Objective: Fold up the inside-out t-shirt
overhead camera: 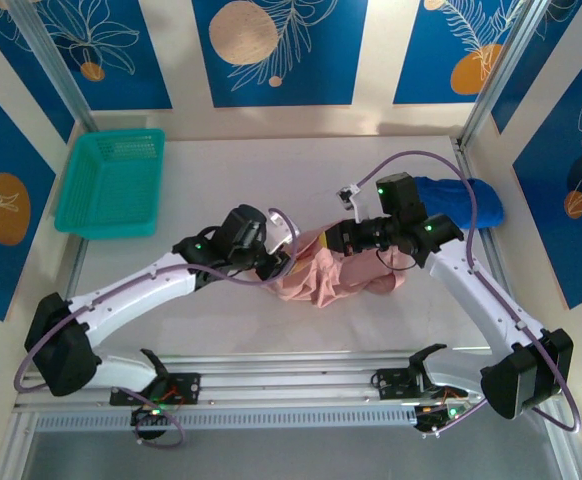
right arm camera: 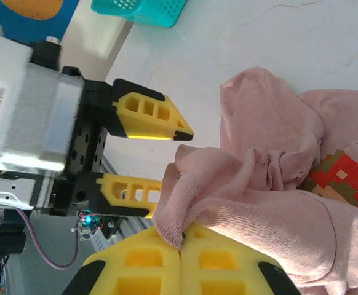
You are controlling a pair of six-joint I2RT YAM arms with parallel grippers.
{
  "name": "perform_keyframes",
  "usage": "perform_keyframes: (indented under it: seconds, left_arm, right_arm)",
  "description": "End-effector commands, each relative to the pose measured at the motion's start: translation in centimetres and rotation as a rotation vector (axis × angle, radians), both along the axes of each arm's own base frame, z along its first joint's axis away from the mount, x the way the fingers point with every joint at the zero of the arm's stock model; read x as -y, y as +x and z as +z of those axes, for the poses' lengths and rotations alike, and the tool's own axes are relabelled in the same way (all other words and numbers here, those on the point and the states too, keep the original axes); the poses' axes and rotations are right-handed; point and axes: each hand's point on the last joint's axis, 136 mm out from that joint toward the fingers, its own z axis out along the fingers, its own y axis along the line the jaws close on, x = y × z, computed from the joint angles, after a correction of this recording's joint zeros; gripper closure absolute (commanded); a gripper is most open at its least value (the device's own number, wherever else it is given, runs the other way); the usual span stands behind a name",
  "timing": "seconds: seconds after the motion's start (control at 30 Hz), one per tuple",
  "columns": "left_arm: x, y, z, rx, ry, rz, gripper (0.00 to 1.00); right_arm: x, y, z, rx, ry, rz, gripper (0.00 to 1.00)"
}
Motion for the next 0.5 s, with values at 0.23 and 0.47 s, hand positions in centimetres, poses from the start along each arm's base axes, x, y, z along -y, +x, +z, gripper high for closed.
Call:
perform_keyframes:
  seconds: [0.23, 0.47]
  left_arm:
    - [1.0, 1.8, 4.1, 0.065, -0.132, 0.076, 0.99]
    - [-0.2, 1.6, 7.7, 0.000, -0.340, 0.176, 1.00]
  right_arm:
    - [0.5, -0.4, -0.4, 0.006, -0.041, -0.003, 1.00]
    - [1.0, 0.7, -2.6, -0.001, -0.155, -0.061, 0.98]
